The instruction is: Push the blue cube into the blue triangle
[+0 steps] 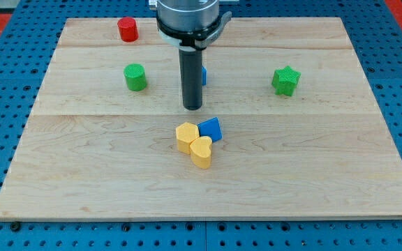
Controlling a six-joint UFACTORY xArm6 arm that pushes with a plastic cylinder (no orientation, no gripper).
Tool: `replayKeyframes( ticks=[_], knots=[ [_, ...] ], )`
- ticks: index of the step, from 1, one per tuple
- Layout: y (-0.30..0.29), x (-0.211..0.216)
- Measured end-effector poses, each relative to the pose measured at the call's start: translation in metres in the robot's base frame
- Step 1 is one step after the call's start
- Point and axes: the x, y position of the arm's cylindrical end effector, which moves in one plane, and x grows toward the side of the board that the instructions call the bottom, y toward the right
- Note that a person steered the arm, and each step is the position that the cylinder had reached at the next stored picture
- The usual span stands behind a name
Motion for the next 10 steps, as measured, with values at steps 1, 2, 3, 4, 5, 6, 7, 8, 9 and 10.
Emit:
replayKeyframes(
  ticks=[1,2,3,4,5,6,7,8,9,10],
  knots=[
    [-0.037,-0.034],
    [-0.073,-0.06],
    [-0.052,-0.098],
    [-0.015,-0.053],
    [0.021,0.014],
    [0.017,-0.029],
    [0.014,-0.053],
    [0.03,-0.077],
    [0.069,-0.046],
    [0.059,0.01]
  ],
)
